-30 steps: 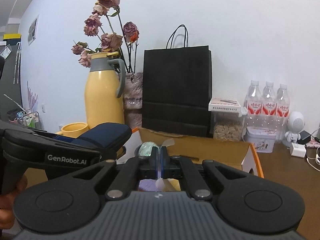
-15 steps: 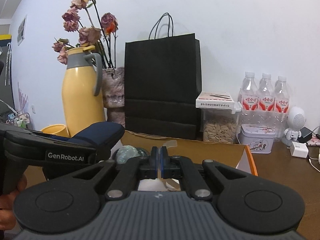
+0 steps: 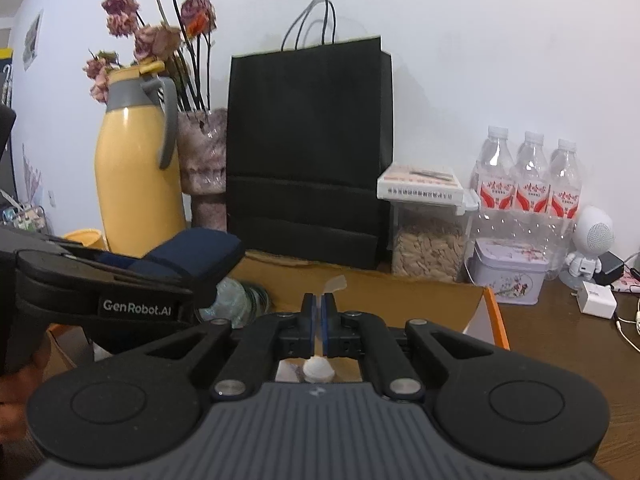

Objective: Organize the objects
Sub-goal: 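Carry the pouch and plastic strip into the box and open both grippers, then move both grippers back toward the caps and cable on the table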

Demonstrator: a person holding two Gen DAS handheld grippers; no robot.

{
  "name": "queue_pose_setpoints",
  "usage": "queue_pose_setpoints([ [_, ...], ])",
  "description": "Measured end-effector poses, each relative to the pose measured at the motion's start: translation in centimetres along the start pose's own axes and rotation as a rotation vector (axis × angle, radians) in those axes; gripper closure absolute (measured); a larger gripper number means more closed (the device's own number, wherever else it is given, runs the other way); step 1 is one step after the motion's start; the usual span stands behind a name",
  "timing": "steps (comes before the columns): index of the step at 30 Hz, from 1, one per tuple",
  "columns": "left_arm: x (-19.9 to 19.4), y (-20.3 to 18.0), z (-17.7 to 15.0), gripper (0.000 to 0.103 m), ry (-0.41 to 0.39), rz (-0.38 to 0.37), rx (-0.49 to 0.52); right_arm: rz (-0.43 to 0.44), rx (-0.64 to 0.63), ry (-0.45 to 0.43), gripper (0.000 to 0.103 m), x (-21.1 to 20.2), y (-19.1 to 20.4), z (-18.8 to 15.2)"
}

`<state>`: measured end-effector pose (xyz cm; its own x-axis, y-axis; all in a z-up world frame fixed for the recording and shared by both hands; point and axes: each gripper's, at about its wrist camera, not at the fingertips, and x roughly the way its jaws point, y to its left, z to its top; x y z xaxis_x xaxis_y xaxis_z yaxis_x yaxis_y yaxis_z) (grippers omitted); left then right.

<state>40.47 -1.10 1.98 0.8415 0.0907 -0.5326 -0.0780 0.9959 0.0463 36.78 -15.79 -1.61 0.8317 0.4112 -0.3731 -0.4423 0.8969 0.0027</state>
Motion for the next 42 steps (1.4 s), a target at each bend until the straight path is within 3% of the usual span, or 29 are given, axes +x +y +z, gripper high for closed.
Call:
queue_pose_setpoints([
  [1, 0.1, -0.1, 0.0, 0.034, -0.002, 0.007, 0.013, -0.002, -0.001, 0.012, 0.097, 0.1, -0.1, -0.1],
  [2, 0.0, -0.2, -0.1, 0.022, -0.012, 0.02, 0.021, -0.005, -0.001, 0.023, 0.092, 0.2, -0.2, -0.1],
  [3, -0.2, -0.2, -0.1, 0.005, -0.026, 0.042, 0.029, -0.01, -0.001, 0.035, 0.074, 0.3, -0.3, -0.2],
  [4, -0.3, -0.2, -0.1, 0.0, -0.041, 0.056, 0.034, -0.016, 0.0, 0.041, 0.057, 0.3, -0.3, -0.2],
  [5, -0.6, -0.1, -0.1, 0.0, -0.058, 0.068, 0.033, -0.021, 0.001, 0.042, 0.022, 0.2, -0.4, -0.3],
  [6, -0.8, 0.0, -0.1, 0.0, -0.067, 0.076, 0.026, -0.022, -0.002, 0.037, 0.009, 0.1, -0.5, -0.4],
  [9, -0.8, 0.7, -0.1, 0.0, -0.055, 0.064, -0.007, -0.017, -0.009, 0.021, 0.0, -0.4, -0.5, -0.2],
  [26, -1.8, 0.6, -1.1, 0.0, -0.081, 0.019, -0.004, -0.037, -0.03, 0.005, 0.0, -1.6, -0.5, -0.3],
  [42, -6.6, 2.3, -4.9, 0.0, -0.168, -0.071, -0.064, -0.035, -0.054, -0.013, 0.0, -6.2, -0.1, -2.1],
])
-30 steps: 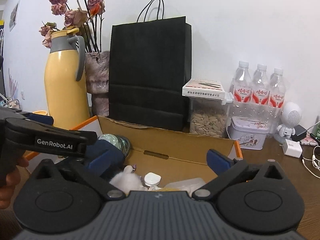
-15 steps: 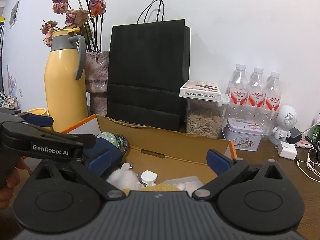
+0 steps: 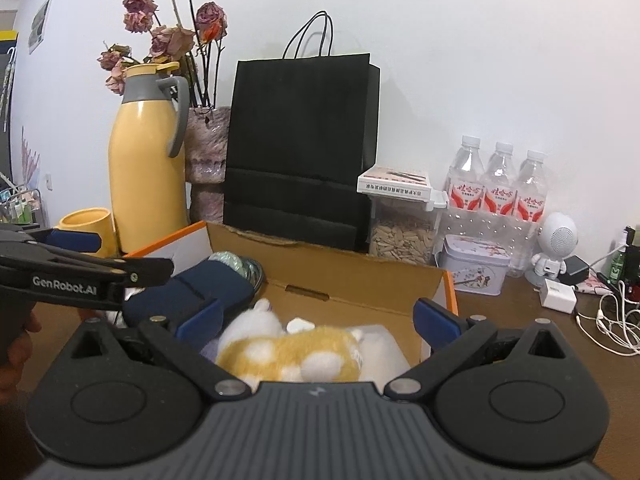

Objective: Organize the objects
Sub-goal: 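Move both grippers back toward the caps and cable on the table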

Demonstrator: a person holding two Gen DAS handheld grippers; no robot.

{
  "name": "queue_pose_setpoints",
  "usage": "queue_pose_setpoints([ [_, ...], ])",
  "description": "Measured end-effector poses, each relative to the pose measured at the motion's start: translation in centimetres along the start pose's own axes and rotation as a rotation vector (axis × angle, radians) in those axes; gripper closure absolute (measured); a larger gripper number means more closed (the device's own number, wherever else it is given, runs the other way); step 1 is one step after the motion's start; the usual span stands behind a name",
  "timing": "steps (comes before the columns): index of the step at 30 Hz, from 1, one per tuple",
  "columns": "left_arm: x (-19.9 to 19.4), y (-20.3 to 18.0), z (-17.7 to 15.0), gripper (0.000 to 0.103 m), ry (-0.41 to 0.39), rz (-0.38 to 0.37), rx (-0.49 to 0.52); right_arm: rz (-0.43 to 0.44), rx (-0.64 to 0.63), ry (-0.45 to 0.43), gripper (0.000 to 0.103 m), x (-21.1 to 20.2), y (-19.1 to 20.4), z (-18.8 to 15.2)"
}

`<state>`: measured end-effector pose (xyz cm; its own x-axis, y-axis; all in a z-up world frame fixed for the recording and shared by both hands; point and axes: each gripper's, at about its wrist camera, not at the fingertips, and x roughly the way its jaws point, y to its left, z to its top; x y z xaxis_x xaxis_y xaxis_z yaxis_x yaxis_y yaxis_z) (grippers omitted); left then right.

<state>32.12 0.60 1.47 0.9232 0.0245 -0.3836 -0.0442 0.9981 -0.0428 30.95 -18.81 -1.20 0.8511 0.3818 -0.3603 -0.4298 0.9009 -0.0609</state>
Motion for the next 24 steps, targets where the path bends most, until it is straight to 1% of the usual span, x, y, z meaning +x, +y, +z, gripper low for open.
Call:
queue_pose_setpoints([
  [4, -1.1, 0.4, -1.1, 0.0, 0.024, -0.009, 0.018, 0.007, -0.012, 0.01, 0.0, -1.3, 0.5, -1.1],
  [11, -3.1, 0.6, -3.3, 0.0, 0.063, -0.013, 0.059, -0.003, -0.018, 0.056, 0.0, -3.4, 1.5, -3.4],
  [17, -4.2, 0.0, -5.2, 0.0, 0.118, -0.044, 0.088, 0.001, 0.016, 0.102, 0.0, -4.8, 2.2, -5.4],
  [20, -4.5, -0.2, -6.2, 0.0, 0.16, -0.062, 0.096, -0.002, 0.028, 0.125, 0.0, -5.2, 2.7, -6.3],
  [22, -4.6, -0.3, -6.5, 0.0, 0.184, -0.073, 0.101, -0.01, 0.036, 0.131, 0.0, -5.6, 2.9, -6.7],
  [24, -4.8, -0.3, -6.7, 0.0, 0.191, -0.073, 0.102, -0.016, 0.045, 0.127, 0.0, -6.0, 3.2, -7.2],
])
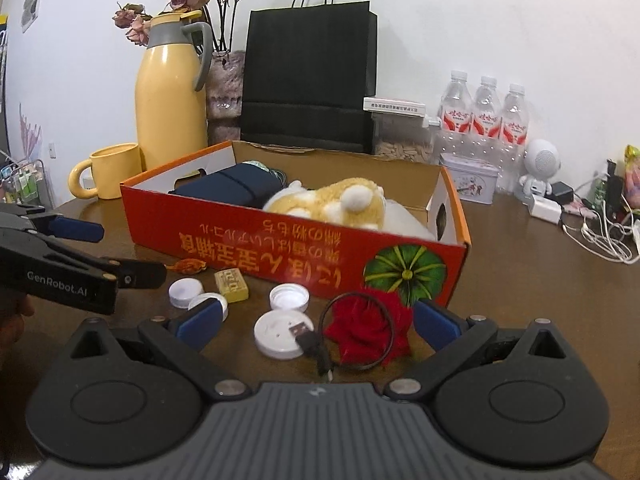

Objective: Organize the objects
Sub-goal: 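Move both grippers back toward the caps and cable on the table, then grasp the black USB cable with the right gripper while the left grasps a white round cap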

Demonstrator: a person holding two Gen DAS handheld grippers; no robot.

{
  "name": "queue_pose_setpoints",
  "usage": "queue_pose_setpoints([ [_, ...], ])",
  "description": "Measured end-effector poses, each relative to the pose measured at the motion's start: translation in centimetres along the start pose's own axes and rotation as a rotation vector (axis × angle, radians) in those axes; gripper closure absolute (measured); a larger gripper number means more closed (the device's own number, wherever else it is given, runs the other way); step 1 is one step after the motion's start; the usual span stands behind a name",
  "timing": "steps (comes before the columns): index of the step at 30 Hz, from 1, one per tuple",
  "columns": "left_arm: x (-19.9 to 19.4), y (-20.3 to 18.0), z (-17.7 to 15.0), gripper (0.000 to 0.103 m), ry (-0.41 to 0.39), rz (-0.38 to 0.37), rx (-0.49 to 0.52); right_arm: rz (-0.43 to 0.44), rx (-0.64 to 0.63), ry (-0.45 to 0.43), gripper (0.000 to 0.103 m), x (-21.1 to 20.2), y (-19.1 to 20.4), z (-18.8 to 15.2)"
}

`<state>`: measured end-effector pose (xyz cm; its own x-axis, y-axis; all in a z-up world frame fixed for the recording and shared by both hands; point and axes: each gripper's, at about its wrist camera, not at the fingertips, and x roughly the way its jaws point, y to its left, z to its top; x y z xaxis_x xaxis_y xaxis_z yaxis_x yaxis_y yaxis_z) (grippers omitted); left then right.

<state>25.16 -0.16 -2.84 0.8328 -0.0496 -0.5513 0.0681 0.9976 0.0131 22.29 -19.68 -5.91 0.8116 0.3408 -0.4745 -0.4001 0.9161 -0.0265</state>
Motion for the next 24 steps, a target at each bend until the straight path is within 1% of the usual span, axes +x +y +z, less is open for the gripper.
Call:
queue_pose_setpoints([
  [4, -0.1, 0.4, -0.2, 0.0, 0.012, 0.007, -0.006, 0.007, -0.012, -0.01, 0.0, -0.5, 1.2, -0.6],
  [7, 0.0, 0.6, -0.1, 0.0, 0.023, 0.012, -0.009, -0.01, -0.021, -0.011, 0.0, -0.5, 1.8, -0.7],
  [14, 0.2, 0.7, -0.1, 0.0, 0.033, 0.01, -0.01, -0.066, 0.028, -0.025, 0.0, -0.4, 0.8, -0.6],
  [16, 0.4, 0.6, -0.2, 0.0, 0.039, 0.014, -0.005, -0.069, 0.029, -0.016, 0.002, -0.2, 0.7, -0.6],
  [19, 0.5, 0.6, -0.2, 0.0, 0.039, 0.014, -0.005, -0.084, 0.023, 0.03, 0.013, 0.5, 0.6, -0.8],
  [20, 0.5, 0.5, -0.2, 0.0, 0.038, 0.013, -0.004, -0.088, 0.031, 0.047, 0.021, 0.7, 0.4, -0.8],
  [21, 0.5, 0.5, -0.3, 0.0, 0.037, 0.013, -0.002, -0.086, 0.044, 0.058, 0.031, 0.9, 0.3, -0.8],
  [22, 0.5, 0.4, -0.3, 0.0, 0.036, 0.014, 0.001, -0.083, 0.056, 0.069, 0.037, 1.1, 0.0, -0.9],
  [23, 0.6, 0.3, -0.3, 0.0, 0.035, 0.016, 0.005, -0.085, 0.067, 0.084, 0.048, 1.4, -0.2, -0.9],
  [24, 0.6, 0.2, -0.3, 0.0, 0.034, 0.018, 0.011, -0.081, 0.076, 0.094, 0.052, 1.5, -0.4, -0.9],
])
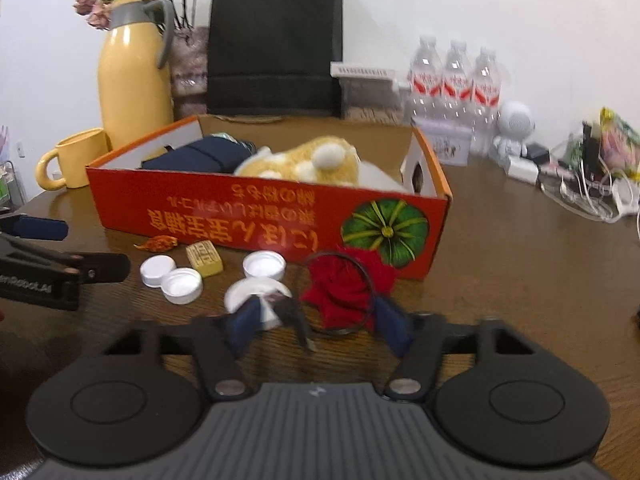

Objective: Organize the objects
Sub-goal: 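Grasp the black USB cable with the right gripper while the left grasps a white round cap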

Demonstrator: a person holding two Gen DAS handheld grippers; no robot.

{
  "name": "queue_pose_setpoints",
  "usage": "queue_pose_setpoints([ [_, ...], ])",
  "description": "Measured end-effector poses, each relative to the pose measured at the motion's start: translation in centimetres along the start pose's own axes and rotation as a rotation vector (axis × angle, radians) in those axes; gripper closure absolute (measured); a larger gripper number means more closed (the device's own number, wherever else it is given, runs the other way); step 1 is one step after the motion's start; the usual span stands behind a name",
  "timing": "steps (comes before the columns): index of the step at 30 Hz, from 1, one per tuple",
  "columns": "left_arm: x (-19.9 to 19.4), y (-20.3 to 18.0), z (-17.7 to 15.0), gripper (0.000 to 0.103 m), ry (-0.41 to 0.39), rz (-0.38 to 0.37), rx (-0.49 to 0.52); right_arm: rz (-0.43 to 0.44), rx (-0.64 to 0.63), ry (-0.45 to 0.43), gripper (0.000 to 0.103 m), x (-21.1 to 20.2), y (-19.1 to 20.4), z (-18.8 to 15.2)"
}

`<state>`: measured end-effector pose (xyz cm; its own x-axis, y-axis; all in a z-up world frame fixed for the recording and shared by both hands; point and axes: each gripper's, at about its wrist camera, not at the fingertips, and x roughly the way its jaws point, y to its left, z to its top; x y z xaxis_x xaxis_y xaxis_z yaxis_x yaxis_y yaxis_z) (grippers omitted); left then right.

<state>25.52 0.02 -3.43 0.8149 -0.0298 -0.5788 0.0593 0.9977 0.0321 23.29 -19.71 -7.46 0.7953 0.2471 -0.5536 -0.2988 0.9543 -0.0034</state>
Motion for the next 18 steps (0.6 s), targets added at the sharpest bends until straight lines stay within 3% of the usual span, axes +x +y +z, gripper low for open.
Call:
queue_pose_setpoints([
  [4, -0.1, -0.5, 0.0, 0.0, -0.018, 0.002, 0.018, 0.045, -0.008, -0.022, 0.063, -0.5, 0.2, -0.2],
  [6, -0.2, -0.9, 0.0, 0.0, -0.03, 0.005, 0.022, 0.062, -0.018, -0.044, 0.078, -1.0, 0.4, -0.3],
  [11, -0.7, -2.1, 0.1, 0.0, -0.049, -0.02, 0.022, 0.118, -0.021, -0.05, 0.091, -1.7, 0.4, -0.4],
  [16, -1.3, -4.2, 0.0, 0.003, -0.075, -0.037, 0.04, 0.164, -0.019, -0.052, 0.094, -2.6, 0.1, -0.9],
  [18, -1.3, -5.0, 0.1, 0.01, -0.076, -0.034, 0.042, 0.172, -0.017, -0.055, 0.094, -3.0, -0.2, -1.1],
])
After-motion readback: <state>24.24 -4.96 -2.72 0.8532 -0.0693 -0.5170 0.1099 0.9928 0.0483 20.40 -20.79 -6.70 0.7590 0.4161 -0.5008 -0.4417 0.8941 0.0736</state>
